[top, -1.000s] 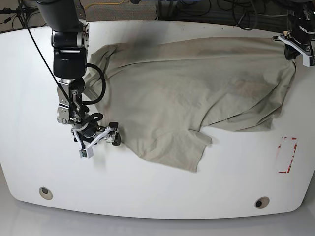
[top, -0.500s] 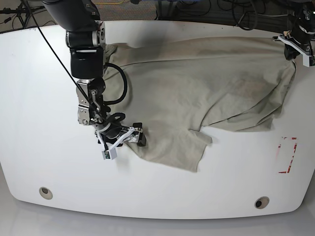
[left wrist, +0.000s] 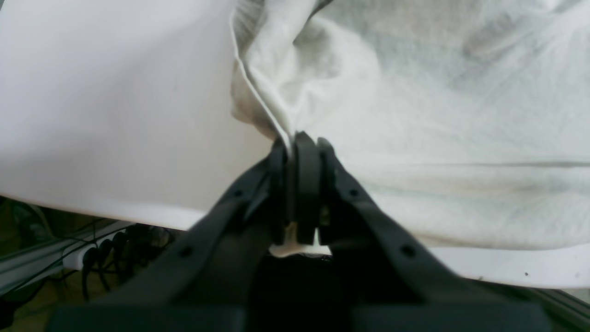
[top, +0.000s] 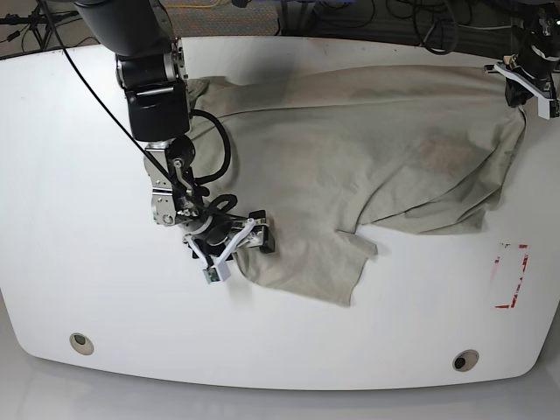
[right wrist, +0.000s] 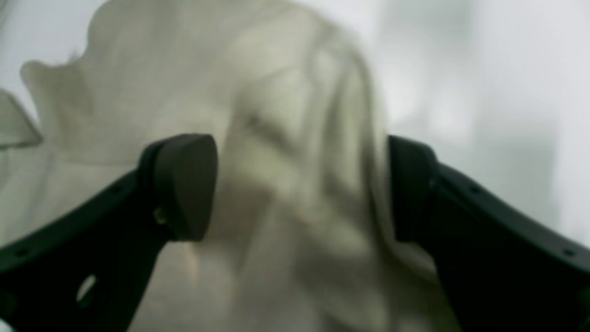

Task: Fold the T-shirt properly
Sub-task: 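Drag the held shirt corner with the right gripper across the table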

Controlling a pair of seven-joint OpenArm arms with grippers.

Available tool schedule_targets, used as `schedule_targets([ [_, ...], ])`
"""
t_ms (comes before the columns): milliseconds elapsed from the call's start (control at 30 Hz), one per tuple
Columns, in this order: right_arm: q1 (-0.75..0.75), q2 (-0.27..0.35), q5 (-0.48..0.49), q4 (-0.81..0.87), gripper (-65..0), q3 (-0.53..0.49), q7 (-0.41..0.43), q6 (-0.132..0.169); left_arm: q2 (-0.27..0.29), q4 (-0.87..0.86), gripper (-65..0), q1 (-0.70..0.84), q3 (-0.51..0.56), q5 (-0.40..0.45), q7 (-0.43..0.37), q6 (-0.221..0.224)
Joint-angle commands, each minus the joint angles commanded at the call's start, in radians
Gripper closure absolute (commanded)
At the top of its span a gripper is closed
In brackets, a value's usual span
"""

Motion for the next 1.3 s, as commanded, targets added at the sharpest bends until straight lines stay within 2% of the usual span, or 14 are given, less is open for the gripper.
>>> schedule_targets([
  [167,0.000,0.003,0.000,0.000,-50.6,0.000,0.000,0.000,0.000,-0.002,0.0,0.000,0.000,0.000,0.000,0.000],
  [233,0.002,0.005,0.000,0.002,-47.1,0.000,0.002,0.000,-0.002,-0.002,0.0,0.000,0.000,0.000,0.000,0.000],
  [300,0.003,0.017,0.000,0.002,-40.1,0.000,0.003,0.000,-0.002,-0.002,0.0,0.000,0.000,0.000,0.000,0.000],
  [367,0.006,0.023,0.000,0.002,-27.6,0.000,0.015,0.002,-0.002,-0.002,0.0,0.000,0.000,0.000,0.000,0.000],
  [400,0.006,0.025,0.000,0.002,-23.5,0.000,0.018,0.002,-0.002,-0.002,0.0,0.000,0.000,0.000,0.000,0.000],
  [433,0.006,0.026,0.000,0.000,-14.0,0.000,0.021,0.002,-0.002,-0.002,0.0,0.000,0.000,0.000,0.000,0.000],
  [467,0.008,0.026,0.000,0.000,-10.9,0.000,0.021,0.002,-0.002,-0.002,0.0,0.000,0.000,0.000,0.000,0.000],
  [500,0.008,0.028,0.000,-0.002,-2.5,0.000,0.021,0.002,-0.002,-0.002,0.0,0.000,0.000,0.000,0.000,0.000],
  [533,0.008,0.032,0.000,-0.002,0.0,0.000,0.021,0.002,-0.002,-0.002,0.0,0.000,0.000,0.000,0.000,0.000],
  [800,-0.009,0.048,0.000,0.046,0.0,0.000,-0.002,0.000,-0.002,-0.002,0.0,-0.008,0.002,0.000,0.000,0.000],
  [933,-0.055,0.078,0.011,0.184,0.0,0.000,-0.068,-0.002,-0.002,0.002,0.0,-0.035,0.002,-0.002,0.000,0.000],
  [1100,-0.123,0.080,0.002,0.388,0.0,0.002,-0.172,-0.006,-0.002,0.034,0.0,-0.052,0.020,-0.008,0.002,0.000],
  [1267,-0.163,0.080,0.000,0.569,0.0,0.002,-0.253,-0.075,-0.002,0.057,0.0,-0.089,0.061,-0.009,0.002,0.000],
  [1300,-0.164,0.080,0.000,0.586,0.0,0.002,-0.261,-0.081,-0.002,0.057,0.0,-0.100,0.061,-0.009,0.002,0.000],
])
